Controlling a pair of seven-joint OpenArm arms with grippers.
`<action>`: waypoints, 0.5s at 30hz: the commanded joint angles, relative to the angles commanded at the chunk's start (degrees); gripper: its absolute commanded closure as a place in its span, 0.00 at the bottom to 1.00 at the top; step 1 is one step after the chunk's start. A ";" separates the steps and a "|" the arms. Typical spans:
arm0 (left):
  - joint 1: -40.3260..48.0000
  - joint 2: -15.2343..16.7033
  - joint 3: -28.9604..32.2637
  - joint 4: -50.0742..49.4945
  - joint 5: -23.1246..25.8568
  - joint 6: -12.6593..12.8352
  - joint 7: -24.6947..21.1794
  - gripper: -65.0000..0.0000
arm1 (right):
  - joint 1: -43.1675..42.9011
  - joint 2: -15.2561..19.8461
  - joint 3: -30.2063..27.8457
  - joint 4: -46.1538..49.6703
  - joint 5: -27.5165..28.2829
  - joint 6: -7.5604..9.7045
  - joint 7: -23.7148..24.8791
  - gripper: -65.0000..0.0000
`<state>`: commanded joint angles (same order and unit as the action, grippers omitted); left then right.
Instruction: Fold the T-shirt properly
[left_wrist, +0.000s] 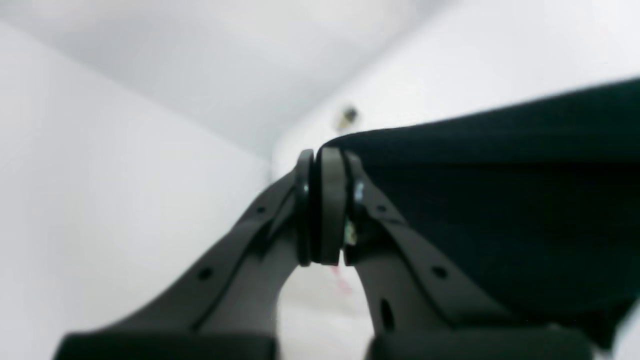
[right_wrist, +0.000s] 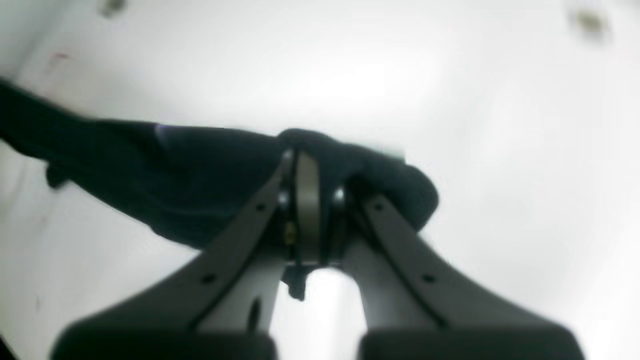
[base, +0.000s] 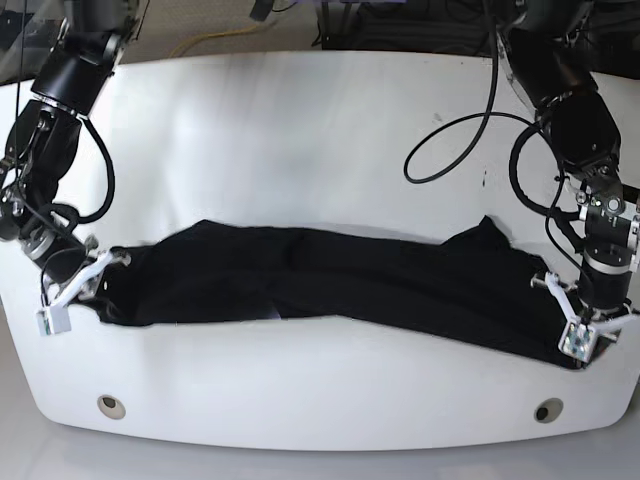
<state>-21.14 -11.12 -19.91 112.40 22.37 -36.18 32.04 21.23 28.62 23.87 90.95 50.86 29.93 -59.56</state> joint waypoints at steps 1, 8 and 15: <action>-2.29 -0.18 0.00 -0.09 0.00 0.00 0.18 0.99 | 3.16 1.23 -1.85 -2.29 0.00 0.00 0.00 1.00; -16.53 -6.95 1.49 -1.76 -2.20 -0.18 8.18 0.99 | 22.15 5.80 -10.99 -12.13 0.00 2.81 0.00 1.00; -31.56 -13.10 1.67 -12.40 -6.15 -0.35 8.44 0.99 | 38.77 7.47 -20.75 -17.93 0.00 2.90 0.00 1.00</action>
<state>-52.70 -24.22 -18.24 100.00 16.22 -36.53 40.48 60.00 36.09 3.12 73.01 50.86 32.84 -59.56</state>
